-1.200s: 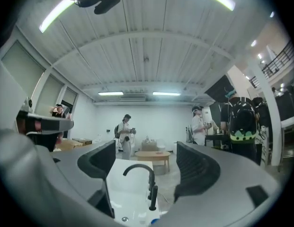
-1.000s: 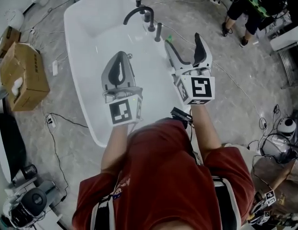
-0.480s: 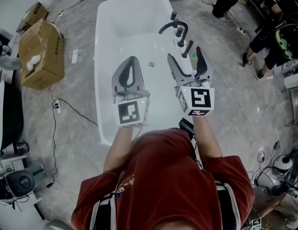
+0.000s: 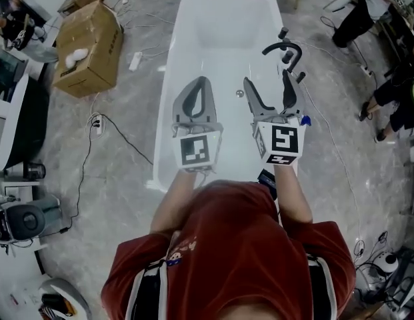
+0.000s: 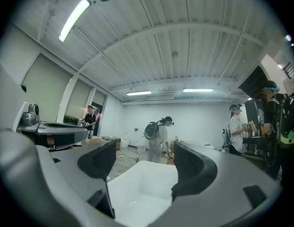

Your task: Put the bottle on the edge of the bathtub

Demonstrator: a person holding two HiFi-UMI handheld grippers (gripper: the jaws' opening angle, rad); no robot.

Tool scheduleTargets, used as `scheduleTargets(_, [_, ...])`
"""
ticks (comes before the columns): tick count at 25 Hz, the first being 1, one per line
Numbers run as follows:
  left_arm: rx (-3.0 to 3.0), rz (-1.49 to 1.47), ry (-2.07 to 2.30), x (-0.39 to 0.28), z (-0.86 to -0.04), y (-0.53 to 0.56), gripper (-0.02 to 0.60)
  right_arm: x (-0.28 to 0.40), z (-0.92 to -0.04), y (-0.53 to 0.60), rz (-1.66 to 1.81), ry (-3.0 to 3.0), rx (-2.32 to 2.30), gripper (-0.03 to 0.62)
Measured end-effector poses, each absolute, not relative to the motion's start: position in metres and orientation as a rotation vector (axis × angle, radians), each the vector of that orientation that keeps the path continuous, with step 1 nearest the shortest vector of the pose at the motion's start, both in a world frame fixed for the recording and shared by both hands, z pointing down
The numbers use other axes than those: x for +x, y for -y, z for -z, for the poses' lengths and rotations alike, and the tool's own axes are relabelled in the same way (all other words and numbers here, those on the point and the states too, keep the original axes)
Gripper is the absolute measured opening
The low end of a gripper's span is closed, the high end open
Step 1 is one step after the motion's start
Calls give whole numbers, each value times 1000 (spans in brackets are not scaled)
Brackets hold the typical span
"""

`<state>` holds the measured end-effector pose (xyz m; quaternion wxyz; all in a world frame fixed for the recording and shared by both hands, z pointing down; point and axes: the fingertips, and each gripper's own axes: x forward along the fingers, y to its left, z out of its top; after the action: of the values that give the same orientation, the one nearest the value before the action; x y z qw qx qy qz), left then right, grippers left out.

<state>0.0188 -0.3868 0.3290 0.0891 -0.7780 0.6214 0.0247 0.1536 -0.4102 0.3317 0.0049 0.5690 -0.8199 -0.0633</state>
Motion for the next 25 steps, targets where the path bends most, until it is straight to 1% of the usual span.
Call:
scheduleTargets(6, [-2330, -74, -1859, 14, -336, 390, 16, 147, -335, 409, 198, 2553, 1772, 380])
scheduleTargets(16, [-2360, -86, -1789, 28, -334, 393, 16, 144, -336, 404, 207, 2559, 1757, 248])
scheduleTargets(19, [-2359, -80, -1771, 29, -332, 393, 17, 142, -334, 402, 211, 2570, 1755, 196])
scheduleTargets(22, [-2373, -104, -1778, 30, -331, 391, 17, 141, -333, 399, 216, 2568, 1753, 168])
scheduleTargets(25, [-2385, -112, -1778, 35, -330, 389, 17, 145, -333, 398, 212, 2565, 1765, 121])
